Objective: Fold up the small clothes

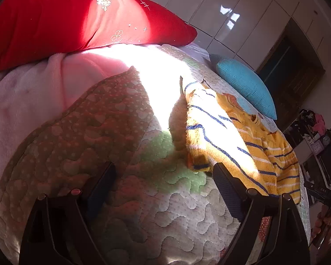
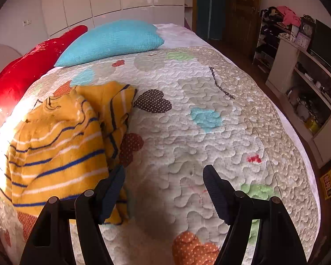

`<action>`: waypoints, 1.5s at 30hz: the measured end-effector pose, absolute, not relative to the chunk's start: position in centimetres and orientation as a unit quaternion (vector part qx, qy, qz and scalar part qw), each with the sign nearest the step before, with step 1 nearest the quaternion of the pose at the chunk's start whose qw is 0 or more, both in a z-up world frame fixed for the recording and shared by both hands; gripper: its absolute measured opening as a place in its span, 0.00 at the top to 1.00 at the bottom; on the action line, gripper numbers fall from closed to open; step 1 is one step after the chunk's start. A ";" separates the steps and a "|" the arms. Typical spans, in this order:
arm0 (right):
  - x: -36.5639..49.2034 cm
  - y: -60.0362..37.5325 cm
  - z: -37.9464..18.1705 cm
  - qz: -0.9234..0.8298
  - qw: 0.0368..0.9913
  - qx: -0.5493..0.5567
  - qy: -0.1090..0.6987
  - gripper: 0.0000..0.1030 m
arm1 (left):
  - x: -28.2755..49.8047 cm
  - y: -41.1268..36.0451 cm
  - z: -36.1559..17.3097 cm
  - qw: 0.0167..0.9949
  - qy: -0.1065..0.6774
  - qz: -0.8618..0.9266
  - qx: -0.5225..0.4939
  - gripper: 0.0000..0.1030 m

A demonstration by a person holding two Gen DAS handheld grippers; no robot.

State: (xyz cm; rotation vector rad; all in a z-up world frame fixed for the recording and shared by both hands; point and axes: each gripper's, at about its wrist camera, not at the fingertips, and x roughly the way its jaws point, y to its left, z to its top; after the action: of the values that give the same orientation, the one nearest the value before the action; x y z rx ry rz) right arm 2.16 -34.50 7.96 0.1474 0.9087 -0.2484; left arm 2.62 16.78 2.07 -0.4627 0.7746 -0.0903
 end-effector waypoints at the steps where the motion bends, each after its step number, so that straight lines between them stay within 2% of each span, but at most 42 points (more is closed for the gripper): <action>1: 1.0 -33.9 7.8 -0.112 0.893 0.066 0.432 0.24 | 2.6 16.8 2.0 0.900 0.372 -0.045 -0.224 0.13; 8: -2.7 -30.5 7.8 -0.060 0.919 0.051 0.386 0.24 | 2.3 17.2 2.0 0.899 0.365 -0.053 -0.237 0.12; 16: 1.9 -24.7 10.7 0.066 0.937 0.041 0.340 0.24 | 2.4 16.5 1.9 0.900 0.375 -0.043 -0.217 0.11; 18: 4.0 -23.1 10.2 0.088 0.934 0.031 0.346 0.25 | 2.5 16.4 1.9 0.900 0.379 -0.040 -0.212 0.11; 21: 6.8 -22.1 8.3 0.102 0.925 0.036 0.365 0.32 | 3.2 15.9 2.0 0.895 0.399 -0.036 -0.198 0.10; 24: 8.0 -22.8 5.8 0.106 0.916 0.067 0.381 0.33 | 4.5 15.2 2.9 0.882 0.439 -0.035 -0.170 0.10; 28: 7.5 -24.5 2.8 0.122 0.911 0.119 0.375 0.33 | 5.8 15.2 4.2 0.867 0.436 -0.085 -0.226 0.10; 33: 7.5 -25.5 2.7 0.139 0.908 0.151 0.366 0.32 | 9.4 13.0 3.1 0.846 0.457 -0.110 -0.253 0.10; 40: 7.3 -26.0 2.7 0.149 0.905 0.172 0.359 0.32 | 13.7 9.5 2.3 0.848 0.468 -0.105 -0.227 0.10; 41: 7.3 -26.1 2.7 0.150 0.905 0.175 0.359 0.32 | 14.4 9.2 2.2 0.846 0.475 -0.097 -0.224 0.12; 42: 7.3 -26.2 2.7 0.150 0.904 0.176 0.358 0.32 | 14.9 8.8 2.2 0.844 0.483 -0.090 -0.215 0.19; 43: 7.3 -26.2 2.7 0.148 0.904 0.178 0.358 0.32 | 15.4 8.4 2.4 0.844 0.490 -0.082 -0.201 0.50; 44: 7.4 -26.2 2.9 0.146 0.904 0.178 0.361 0.32 | 15.8 7.9 2.5 0.839 0.501 -0.086 -0.194 0.72; 45: 7.9 -26.0 3.3 0.146 0.902 0.176 0.367 0.32 | 16.0 7.7 2.9 0.835 0.506 -0.091 -0.196 0.73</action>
State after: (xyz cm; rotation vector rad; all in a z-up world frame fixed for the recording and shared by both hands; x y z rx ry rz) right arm 7.88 -26.05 3.26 0.3635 0.7591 0.3029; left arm 15.97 7.73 2.89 -0.4147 1.0709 -0.1919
